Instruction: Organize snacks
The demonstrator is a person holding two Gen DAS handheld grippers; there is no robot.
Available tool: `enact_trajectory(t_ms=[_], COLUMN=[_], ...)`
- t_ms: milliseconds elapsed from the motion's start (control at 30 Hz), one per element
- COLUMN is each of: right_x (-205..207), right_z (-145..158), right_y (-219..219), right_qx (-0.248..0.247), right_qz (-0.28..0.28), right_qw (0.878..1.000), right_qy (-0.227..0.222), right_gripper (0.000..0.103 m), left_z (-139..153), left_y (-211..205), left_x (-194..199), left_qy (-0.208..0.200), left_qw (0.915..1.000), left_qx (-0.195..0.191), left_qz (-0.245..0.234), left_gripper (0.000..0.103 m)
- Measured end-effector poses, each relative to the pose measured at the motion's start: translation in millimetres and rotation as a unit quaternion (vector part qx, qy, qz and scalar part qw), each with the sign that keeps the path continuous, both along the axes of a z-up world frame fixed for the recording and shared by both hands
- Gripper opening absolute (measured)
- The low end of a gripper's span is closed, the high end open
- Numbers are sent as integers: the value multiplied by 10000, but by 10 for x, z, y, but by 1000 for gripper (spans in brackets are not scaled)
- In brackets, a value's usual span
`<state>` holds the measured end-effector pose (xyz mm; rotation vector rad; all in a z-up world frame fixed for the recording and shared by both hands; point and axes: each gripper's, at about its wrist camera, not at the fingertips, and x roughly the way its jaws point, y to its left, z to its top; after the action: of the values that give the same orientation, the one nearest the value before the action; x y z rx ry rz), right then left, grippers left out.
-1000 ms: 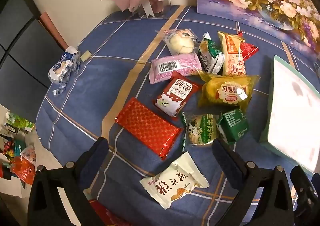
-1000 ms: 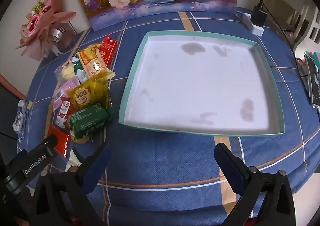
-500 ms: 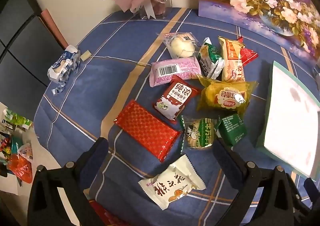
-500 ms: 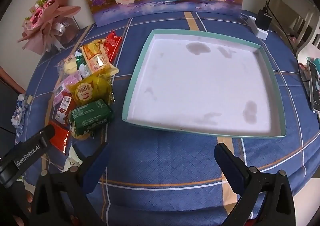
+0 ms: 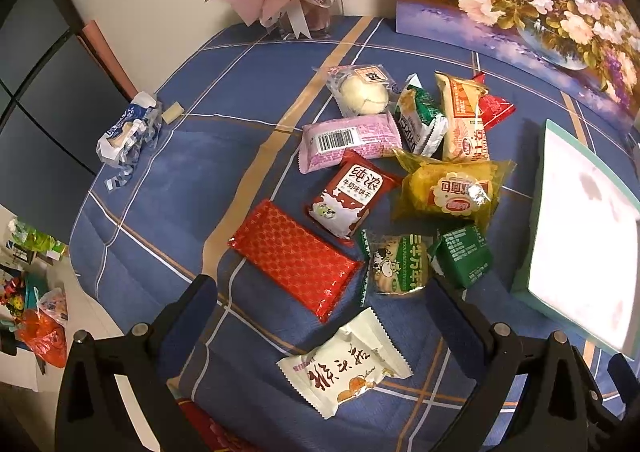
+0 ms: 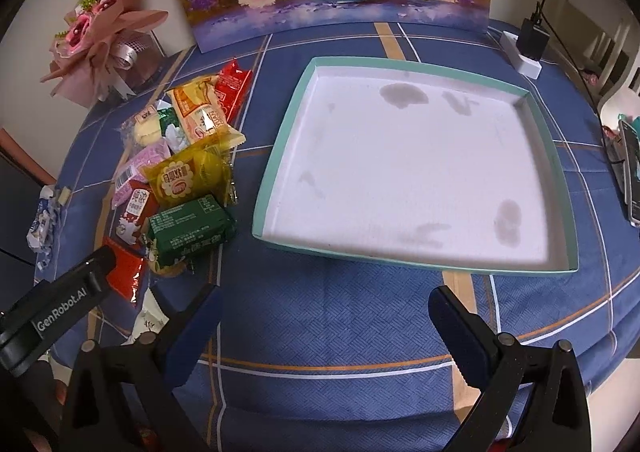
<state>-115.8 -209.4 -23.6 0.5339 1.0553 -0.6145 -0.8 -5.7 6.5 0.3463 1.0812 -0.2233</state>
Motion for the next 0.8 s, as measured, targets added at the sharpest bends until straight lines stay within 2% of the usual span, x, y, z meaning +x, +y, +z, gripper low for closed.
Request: enact_trajectory(t_ms=[800], right_x=[-3], right_z=[-71], right_y=[-31], right_qx=[98], right_qz=[-126], right_qw=[9997], right_qy=[185], right_gripper=[103], left_z=[-43], left_y=[-24], left_x=[30], left_qy=[131], left_qw=[9999], left_qx=[43], left_qz=[65], left_gripper=[103])
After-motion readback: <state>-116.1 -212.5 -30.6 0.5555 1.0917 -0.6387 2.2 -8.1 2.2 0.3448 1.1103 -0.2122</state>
